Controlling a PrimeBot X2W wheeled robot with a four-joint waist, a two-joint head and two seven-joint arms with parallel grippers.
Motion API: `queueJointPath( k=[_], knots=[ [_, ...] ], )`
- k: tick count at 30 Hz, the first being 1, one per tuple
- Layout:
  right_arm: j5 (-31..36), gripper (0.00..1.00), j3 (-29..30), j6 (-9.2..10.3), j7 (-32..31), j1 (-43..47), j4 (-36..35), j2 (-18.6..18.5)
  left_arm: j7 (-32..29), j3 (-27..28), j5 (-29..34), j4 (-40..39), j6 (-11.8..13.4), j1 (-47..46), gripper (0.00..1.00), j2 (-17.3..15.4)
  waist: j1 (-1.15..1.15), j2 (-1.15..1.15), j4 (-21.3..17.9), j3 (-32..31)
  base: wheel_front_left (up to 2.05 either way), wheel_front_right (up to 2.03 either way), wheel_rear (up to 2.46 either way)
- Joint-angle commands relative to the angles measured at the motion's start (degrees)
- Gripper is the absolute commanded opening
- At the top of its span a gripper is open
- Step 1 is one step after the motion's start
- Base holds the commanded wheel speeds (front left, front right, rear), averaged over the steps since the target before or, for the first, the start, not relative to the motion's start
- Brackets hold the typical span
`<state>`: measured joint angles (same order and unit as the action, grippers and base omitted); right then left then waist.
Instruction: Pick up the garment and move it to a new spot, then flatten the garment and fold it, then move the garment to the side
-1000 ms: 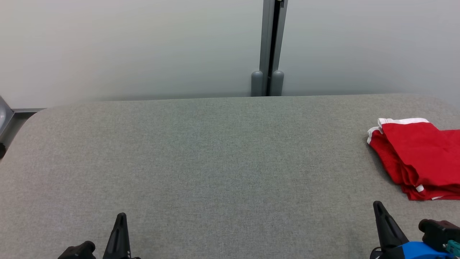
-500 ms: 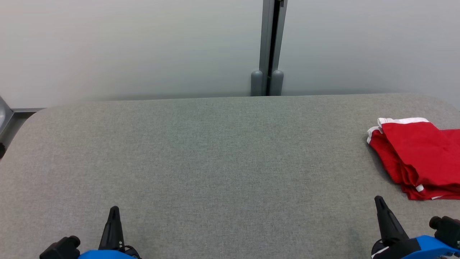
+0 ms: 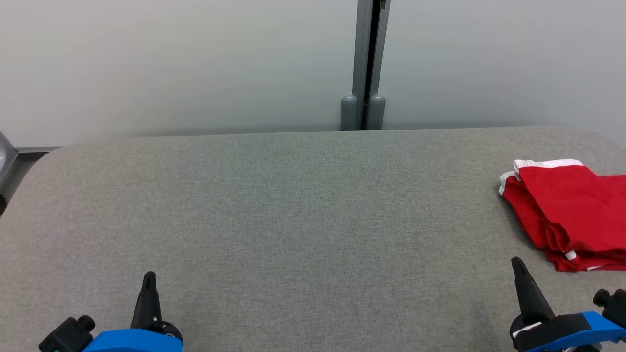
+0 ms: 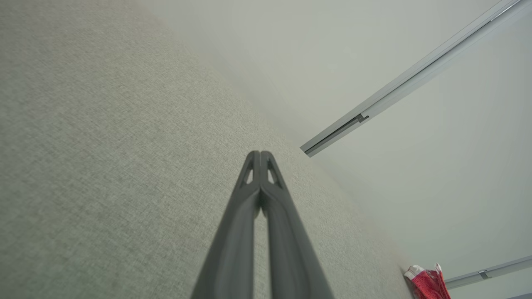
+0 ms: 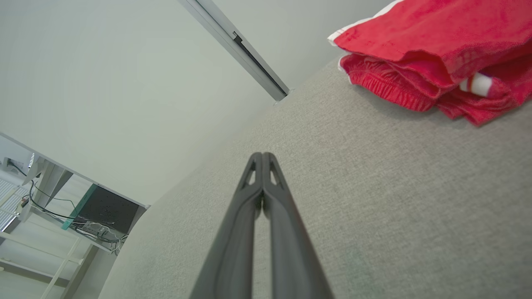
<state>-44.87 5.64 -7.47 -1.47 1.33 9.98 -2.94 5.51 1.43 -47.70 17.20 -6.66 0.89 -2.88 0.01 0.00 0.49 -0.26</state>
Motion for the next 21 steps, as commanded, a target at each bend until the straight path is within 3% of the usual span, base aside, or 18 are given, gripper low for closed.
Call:
queueJointPath(
  k=[1, 21],
  knots=[
    [-1.84, 0.0, 0.17, -0.02, -0.28, -1.66, -0.44, -0.09, -0.43, 0.58, -1.64, -0.92, -0.42, -1.92, 0.0, -0.04, 0.0, 0.0, -0.01, 0.01, 0.0, 0.0, 0.0],
    [-15.79, 0.0, 0.43, -0.03, -1.79, -3.59, 0.91, -0.05, -4.03, 2.01, -14.77, -1.68, -0.56, -3.62, 0.0, -0.03, -0.01, 0.0, -0.12, 0.11, 0.0, 0.0, 0.0]
  ],
)
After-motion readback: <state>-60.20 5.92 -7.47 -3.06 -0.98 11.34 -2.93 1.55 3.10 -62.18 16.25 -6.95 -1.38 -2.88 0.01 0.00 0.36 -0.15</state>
